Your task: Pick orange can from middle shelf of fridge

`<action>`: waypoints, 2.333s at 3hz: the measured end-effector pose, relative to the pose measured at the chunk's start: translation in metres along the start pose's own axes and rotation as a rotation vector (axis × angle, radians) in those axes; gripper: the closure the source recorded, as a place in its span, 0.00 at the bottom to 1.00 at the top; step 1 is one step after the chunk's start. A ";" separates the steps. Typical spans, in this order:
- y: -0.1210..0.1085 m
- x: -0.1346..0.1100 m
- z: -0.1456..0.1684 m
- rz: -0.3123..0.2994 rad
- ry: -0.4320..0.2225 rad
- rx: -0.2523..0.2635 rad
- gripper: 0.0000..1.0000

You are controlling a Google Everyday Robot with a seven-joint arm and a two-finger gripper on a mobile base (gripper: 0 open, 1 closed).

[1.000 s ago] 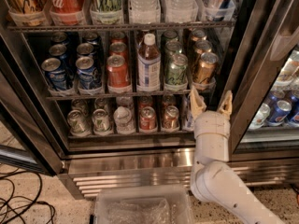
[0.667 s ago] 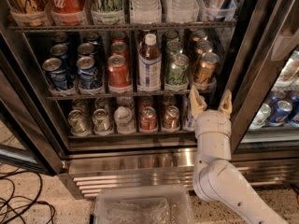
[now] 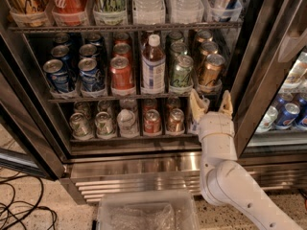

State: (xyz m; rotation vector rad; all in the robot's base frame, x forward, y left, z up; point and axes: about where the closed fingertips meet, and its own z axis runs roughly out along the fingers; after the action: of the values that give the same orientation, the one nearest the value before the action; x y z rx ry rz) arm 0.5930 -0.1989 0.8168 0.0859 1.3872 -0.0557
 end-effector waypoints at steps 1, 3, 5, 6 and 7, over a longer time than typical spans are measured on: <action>0.001 0.004 0.007 -0.043 0.013 0.011 0.34; -0.011 0.005 0.032 -0.100 -0.016 0.046 0.37; -0.012 -0.005 0.051 -0.142 -0.052 0.021 0.39; -0.008 -0.003 0.064 -0.144 -0.039 0.003 0.38; -0.008 -0.001 0.078 -0.139 -0.015 0.004 0.39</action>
Offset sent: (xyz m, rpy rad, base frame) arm 0.0358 -0.0171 -0.0050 -0.0996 0.0087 -0.0845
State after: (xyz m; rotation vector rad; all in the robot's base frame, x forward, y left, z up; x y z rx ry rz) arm 0.6687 -0.2145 0.8315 -0.0078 1.3771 -0.1741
